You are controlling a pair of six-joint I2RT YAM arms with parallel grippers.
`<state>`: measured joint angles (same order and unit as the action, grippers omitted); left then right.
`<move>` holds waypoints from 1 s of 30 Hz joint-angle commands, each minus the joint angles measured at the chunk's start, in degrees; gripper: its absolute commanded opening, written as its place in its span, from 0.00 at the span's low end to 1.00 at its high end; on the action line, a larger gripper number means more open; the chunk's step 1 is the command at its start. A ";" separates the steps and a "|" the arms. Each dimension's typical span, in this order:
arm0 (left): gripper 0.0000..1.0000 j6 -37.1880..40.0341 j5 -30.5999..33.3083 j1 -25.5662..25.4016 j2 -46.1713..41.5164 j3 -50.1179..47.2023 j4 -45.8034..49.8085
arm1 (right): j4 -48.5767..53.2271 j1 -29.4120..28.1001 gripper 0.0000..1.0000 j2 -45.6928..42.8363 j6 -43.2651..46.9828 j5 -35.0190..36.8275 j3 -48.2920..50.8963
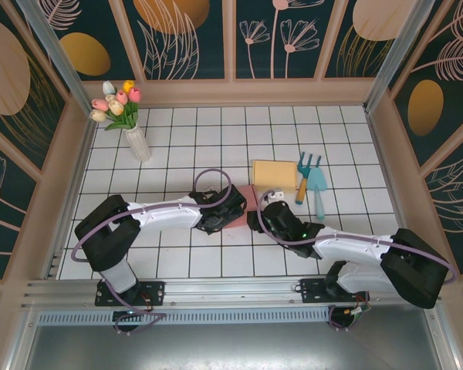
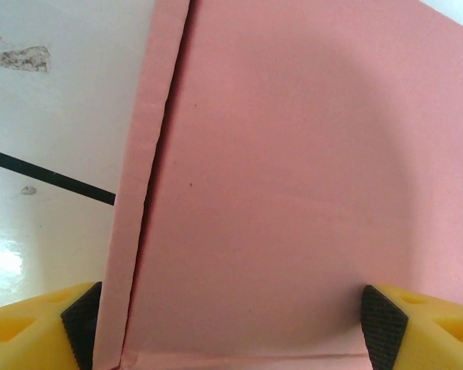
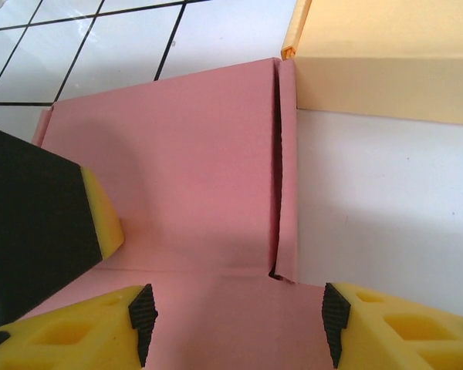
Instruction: Fold the paper box
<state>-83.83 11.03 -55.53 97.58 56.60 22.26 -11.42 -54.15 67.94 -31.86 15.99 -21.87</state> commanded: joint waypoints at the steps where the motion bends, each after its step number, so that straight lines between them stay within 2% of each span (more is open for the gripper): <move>1: 0.85 0.96 2.41 0.27 3.47 -1.49 7.04 | 1.62 0.56 0.62 -0.30 0.77 -1.21 1.02; 7: 0.85 1.39 3.74 0.32 2.56 -1.23 8.80 | -1.42 3.67 0.62 2.05 2.36 -2.40 -0.21; 15: 0.86 2.98 6.42 0.34 3.03 1.53 11.05 | -2.85 4.90 0.62 4.69 4.47 -3.00 -4.03; 22: 0.87 8.90 9.68 0.48 4.24 3.96 11.15 | -5.49 6.50 0.63 9.30 5.73 -3.76 -6.49; 27: 0.88 11.68 15.35 0.80 5.16 6.71 14.47 | -8.45 6.60 0.61 13.97 3.87 -4.30 -7.21; 30: 0.89 11.07 15.28 1.02 4.02 7.56 16.53 | -11.36 6.56 0.58 15.96 1.73 -5.26 -5.94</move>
<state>-74.52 22.92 -55.31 101.21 63.46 31.55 -18.28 -47.92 82.52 -27.99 12.03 -27.99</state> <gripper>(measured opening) 0.889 0.586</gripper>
